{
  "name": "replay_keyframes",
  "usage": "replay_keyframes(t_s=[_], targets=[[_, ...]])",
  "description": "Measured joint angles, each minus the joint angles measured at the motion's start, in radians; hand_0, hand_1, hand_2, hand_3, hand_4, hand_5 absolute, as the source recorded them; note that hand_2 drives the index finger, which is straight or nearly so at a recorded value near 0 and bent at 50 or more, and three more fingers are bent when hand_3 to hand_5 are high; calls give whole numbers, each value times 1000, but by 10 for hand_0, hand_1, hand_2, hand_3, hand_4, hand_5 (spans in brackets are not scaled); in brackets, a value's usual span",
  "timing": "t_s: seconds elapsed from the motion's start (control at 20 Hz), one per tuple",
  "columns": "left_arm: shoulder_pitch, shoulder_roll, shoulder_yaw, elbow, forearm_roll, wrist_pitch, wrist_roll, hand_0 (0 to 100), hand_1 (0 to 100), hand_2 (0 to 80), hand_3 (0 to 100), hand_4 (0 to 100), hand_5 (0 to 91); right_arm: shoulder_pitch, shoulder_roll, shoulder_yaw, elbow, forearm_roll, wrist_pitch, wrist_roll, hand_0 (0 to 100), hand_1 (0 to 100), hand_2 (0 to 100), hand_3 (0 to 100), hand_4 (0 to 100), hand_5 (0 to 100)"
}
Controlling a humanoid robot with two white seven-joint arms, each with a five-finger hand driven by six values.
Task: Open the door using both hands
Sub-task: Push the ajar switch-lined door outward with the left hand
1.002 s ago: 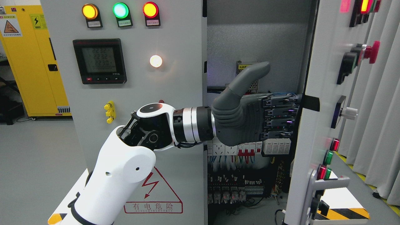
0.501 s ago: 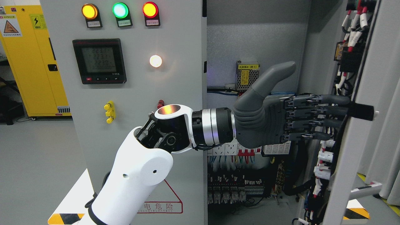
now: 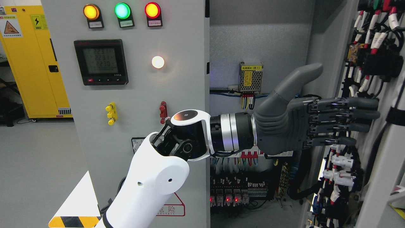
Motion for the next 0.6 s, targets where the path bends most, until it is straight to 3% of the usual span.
replay_keyframes(t_s=[0.35,0.6], targets=[[20,-36,-5,-33,-8,5,114,0,0,0,0,0,0,0,0,0,0,0,0,0,202,123,0,0,0,0],[28,-57,-20,-48,-12,10,146,0,0,0,0,0,0,-2,0,0,0,0,0,0,202,123,0,0,0,0]])
